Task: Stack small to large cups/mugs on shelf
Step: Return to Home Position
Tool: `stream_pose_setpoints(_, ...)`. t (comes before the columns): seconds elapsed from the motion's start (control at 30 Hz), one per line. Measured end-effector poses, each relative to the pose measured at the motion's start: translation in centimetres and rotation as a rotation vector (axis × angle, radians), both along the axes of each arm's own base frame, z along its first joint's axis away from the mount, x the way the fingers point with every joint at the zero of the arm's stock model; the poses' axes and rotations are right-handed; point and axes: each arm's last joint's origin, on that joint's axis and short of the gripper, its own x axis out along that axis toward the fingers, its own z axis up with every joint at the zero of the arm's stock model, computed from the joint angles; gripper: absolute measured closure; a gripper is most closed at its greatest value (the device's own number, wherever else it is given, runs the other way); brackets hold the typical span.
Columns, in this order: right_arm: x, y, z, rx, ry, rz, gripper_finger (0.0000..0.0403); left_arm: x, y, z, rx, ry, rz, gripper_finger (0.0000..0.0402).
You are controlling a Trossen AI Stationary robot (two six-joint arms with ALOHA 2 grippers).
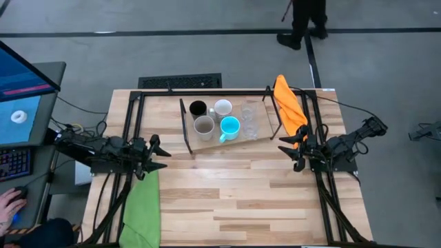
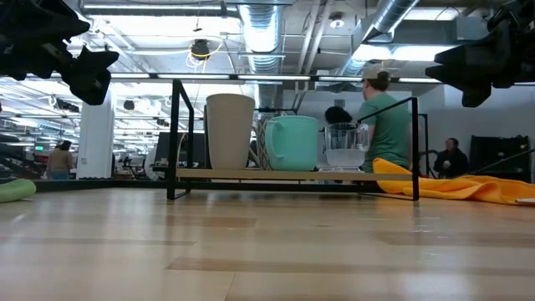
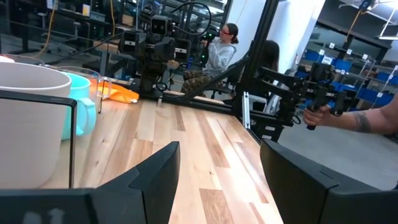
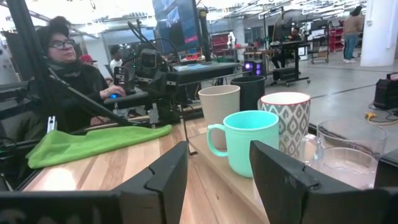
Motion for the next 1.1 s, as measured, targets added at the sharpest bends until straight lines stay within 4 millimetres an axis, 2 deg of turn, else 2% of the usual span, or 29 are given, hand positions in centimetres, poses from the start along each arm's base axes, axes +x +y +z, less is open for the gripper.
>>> stream_pose_setpoints(1.1,0.00,0.00,-0.03,0.008,-0.001,0.000,0.0206,0.01,0.05,-0.01,-0.005,0.000,0.018,0.0187)
